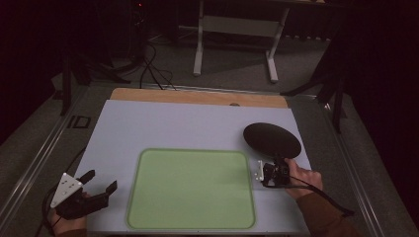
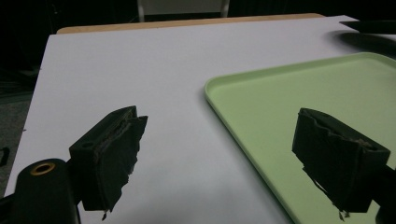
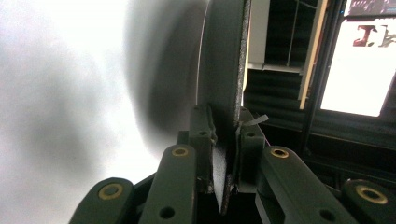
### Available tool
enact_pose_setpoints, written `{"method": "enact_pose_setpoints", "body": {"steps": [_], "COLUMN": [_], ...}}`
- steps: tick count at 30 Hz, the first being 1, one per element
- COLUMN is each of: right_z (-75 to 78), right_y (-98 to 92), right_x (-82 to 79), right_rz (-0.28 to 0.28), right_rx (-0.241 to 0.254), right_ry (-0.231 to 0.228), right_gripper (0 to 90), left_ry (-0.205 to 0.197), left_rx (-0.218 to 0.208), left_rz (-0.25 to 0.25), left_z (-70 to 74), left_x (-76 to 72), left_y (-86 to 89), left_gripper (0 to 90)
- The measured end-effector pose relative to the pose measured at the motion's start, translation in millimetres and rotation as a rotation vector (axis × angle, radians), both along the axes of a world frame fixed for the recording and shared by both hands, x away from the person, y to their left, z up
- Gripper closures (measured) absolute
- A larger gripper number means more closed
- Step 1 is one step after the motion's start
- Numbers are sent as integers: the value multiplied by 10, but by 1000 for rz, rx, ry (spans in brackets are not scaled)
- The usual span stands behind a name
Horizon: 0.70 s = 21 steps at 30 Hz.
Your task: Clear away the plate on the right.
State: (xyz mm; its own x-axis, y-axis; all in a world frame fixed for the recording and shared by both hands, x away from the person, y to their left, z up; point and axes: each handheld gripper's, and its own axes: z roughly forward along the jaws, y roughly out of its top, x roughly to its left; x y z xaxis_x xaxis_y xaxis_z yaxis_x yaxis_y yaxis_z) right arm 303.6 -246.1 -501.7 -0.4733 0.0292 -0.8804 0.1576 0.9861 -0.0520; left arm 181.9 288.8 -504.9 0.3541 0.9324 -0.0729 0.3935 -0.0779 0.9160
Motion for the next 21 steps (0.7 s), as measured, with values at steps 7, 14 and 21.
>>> {"method": "enact_pose_setpoints", "body": {"steps": [7,14,21], "right_z": [82,149,208], "right_y": [89,185,272], "right_x": [-44,-100,-148], "right_rz": [21,54,78], "right_rx": [4,3,5], "right_ry": [-16,-30,-45], "right_gripper": [797,795,795], "left_ry": [0,0,0], "left_rx": [0,1,0], "left_rz": [1,0,-1], "left_z": [0,2,2], "left_x": [-1,-3,-2], "left_y": [1,2,2], "left_gripper": [152,152,152]}}
